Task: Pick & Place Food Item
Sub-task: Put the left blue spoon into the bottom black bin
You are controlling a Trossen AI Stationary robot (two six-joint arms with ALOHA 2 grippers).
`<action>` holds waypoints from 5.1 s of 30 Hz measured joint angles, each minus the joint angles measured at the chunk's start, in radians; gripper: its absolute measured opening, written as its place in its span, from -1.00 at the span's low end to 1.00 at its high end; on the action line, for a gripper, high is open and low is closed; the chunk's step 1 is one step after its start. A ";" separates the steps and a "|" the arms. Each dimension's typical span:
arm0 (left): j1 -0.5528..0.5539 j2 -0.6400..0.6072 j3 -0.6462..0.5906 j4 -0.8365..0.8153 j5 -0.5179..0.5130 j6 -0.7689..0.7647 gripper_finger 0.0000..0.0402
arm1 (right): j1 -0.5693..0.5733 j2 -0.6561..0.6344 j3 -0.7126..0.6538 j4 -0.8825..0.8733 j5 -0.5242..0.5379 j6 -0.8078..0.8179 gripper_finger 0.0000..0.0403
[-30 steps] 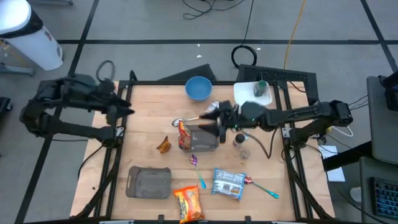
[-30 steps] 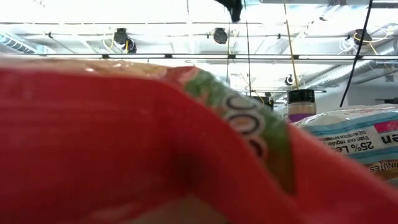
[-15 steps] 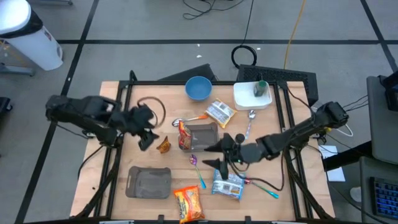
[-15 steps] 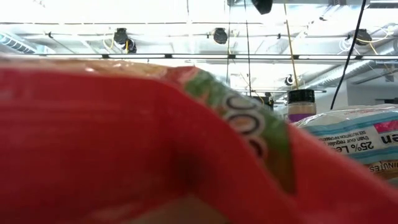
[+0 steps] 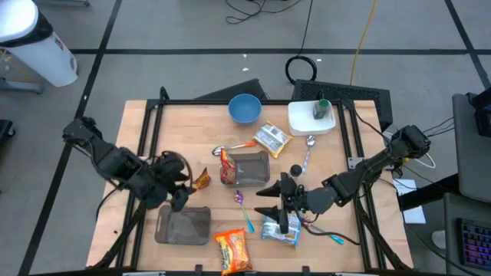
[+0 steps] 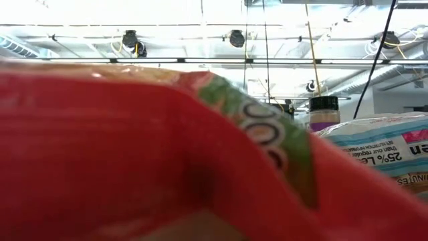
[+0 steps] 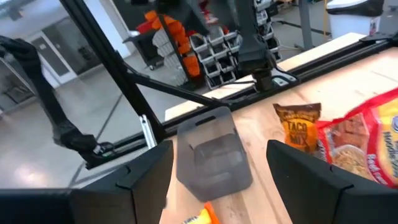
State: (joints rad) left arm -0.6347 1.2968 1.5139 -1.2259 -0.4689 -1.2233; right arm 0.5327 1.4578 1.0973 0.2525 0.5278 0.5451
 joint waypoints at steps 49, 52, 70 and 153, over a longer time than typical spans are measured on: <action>0.321 0.203 0.000 -0.017 0.263 0.478 0.25 | -0.054 0.000 0.000 -0.134 -0.009 0.034 0.25; 0.389 0.172 0.000 -0.006 0.279 0.558 0.25 | -0.055 -0.004 0.000 -0.151 -0.008 0.027 0.25; 0.432 0.179 -0.063 0.145 0.505 0.580 0.25 | -0.152 -0.047 0.000 -0.303 -0.002 0.064 0.25; -0.009 -0.080 -0.022 0.303 -0.117 0.436 0.25 | -0.200 0.332 0.307 -0.210 -0.299 0.306 -0.01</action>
State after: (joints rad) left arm -0.6436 1.2165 1.4921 -0.9227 -0.5860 -0.7873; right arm 0.3331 1.7902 1.4040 0.0429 0.2285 0.8511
